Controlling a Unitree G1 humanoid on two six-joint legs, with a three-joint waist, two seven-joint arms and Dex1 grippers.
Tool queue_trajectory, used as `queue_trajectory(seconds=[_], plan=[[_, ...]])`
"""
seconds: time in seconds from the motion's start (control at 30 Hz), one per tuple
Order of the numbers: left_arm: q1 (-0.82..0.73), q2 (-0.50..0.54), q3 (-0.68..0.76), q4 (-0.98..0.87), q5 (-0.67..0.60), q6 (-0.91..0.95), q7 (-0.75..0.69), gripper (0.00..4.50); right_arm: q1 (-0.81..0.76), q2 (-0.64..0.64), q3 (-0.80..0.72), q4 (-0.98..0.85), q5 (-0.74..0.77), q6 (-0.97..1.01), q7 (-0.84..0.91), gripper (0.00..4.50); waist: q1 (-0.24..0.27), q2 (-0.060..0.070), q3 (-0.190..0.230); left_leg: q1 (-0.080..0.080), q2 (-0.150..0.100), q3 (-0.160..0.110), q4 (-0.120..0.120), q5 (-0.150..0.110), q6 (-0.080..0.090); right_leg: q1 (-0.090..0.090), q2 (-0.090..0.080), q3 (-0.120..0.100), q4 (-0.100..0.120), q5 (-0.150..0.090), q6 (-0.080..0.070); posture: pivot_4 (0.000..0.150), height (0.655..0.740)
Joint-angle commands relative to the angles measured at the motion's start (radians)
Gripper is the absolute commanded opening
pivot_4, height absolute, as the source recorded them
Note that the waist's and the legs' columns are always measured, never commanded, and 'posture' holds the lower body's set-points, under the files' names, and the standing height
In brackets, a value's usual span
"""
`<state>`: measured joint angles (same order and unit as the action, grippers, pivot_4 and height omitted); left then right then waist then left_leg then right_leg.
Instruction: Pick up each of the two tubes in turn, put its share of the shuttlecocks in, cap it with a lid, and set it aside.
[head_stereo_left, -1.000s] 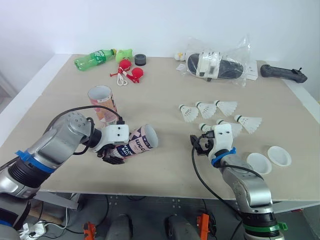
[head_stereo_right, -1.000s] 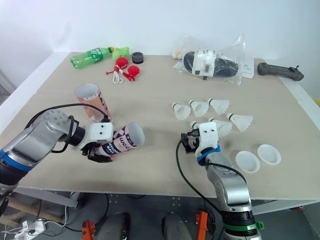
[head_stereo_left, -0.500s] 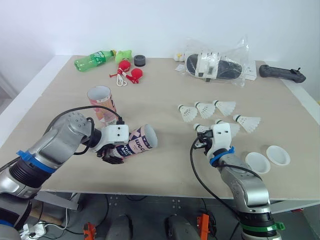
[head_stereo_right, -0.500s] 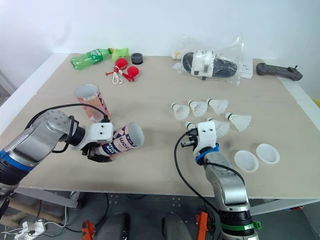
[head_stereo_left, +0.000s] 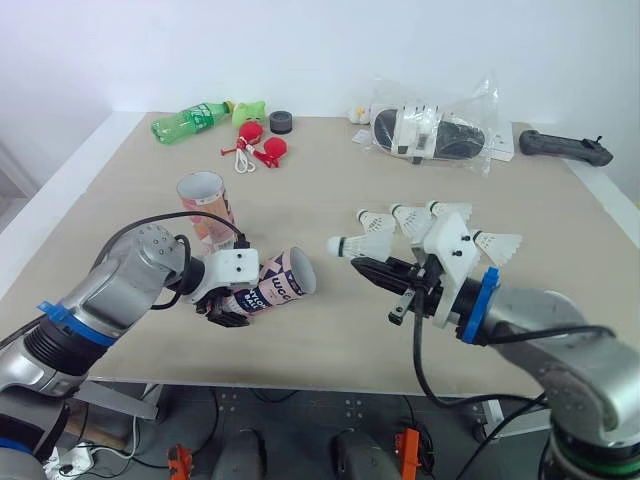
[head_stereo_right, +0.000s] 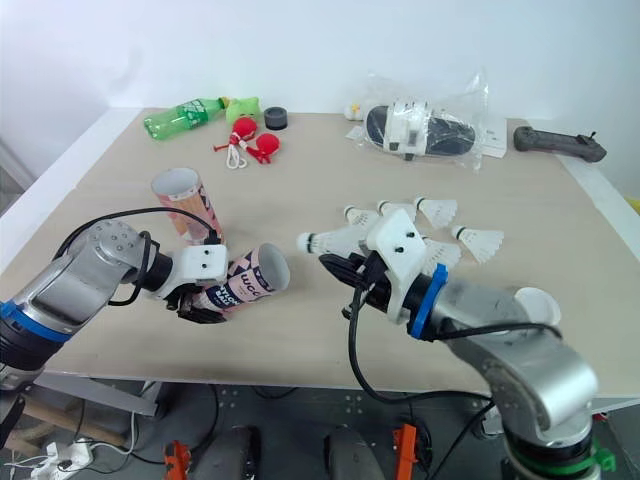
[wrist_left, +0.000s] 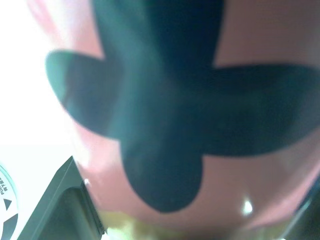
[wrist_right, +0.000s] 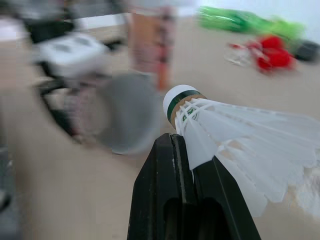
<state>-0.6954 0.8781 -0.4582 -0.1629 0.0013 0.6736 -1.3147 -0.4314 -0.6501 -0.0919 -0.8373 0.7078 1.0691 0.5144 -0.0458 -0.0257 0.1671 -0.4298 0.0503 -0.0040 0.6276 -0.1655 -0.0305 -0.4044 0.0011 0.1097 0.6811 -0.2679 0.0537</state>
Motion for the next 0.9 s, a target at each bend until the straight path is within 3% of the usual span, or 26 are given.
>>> queue_trajectory(seconds=[0.03, 0.23, 0.37, 0.47, 0.7, 0.9], plan=[[0.013, -0.017, -0.029, 0.016, 0.009, -0.005, -0.008, 3.29, -0.084, -0.052, 0.057, 0.012, 0.037, 0.015, 0.061, 0.08, 0.0, 0.0, 0.0, 0.0, 0.0, 0.0, 0.0, 0.0, 0.0, 0.0, 0.0, 0.0, 0.0, 0.0, 0.0, 0.15, 0.74], [0.02, -0.026, -0.028, 0.011, 0.014, -0.004, -0.004, 3.29, -0.164, -0.047, 0.266, 0.095, -0.033, 0.002, 0.083, 0.08, 0.004, 0.0, 0.0, -0.001, -0.001, 0.0, 0.0, 0.0, 0.0, -0.001, 0.0, 0.0, 0.0, -0.001, 0.0, 0.15, 0.74], [0.032, -0.024, -0.021, -0.002, 0.015, 0.004, 0.0, 3.29, -0.167, -0.029, 0.308, 0.115, -0.058, -0.015, 0.082, 0.08, 0.004, 0.0, 0.0, -0.002, -0.002, 0.0, 0.0, 0.0, 0.0, -0.001, -0.001, 0.0, 0.0, -0.001, 0.001, 0.15, 0.74], [0.041, -0.024, -0.018, -0.012, 0.017, 0.009, 0.003, 3.29, -0.171, -0.02, 0.312, 0.118, -0.06, -0.022, 0.087, 1.06, 0.004, 0.0, 0.0, -0.002, -0.002, 0.0, 0.0, 0.0, 0.0, -0.001, -0.002, 0.0, 0.0, -0.001, 0.001, 0.15, 0.74], [0.05, -0.029, -0.01, -0.016, 0.023, 0.014, 0.004, 3.29, -0.15, -0.013, 0.202, 0.1, 0.0, 0.004, 0.073, 4.4, 0.004, 0.0, 0.0, -0.002, -0.002, -0.001, 0.0, 0.0, 0.0, -0.001, -0.002, 0.0, 0.0, -0.001, 0.001, 0.15, 0.74], [0.051, -0.033, -0.007, -0.016, 0.024, 0.014, 0.002, 3.29, -0.078, -0.014, 0.088, 0.104, -0.004, -0.002, 0.006, 4.46, 0.006, 0.0, 0.0, -0.002, -0.002, -0.001, 0.0, 0.0, 0.0, -0.001, -0.002, -0.001, 0.0, -0.002, 0.002, 0.15, 0.74]])
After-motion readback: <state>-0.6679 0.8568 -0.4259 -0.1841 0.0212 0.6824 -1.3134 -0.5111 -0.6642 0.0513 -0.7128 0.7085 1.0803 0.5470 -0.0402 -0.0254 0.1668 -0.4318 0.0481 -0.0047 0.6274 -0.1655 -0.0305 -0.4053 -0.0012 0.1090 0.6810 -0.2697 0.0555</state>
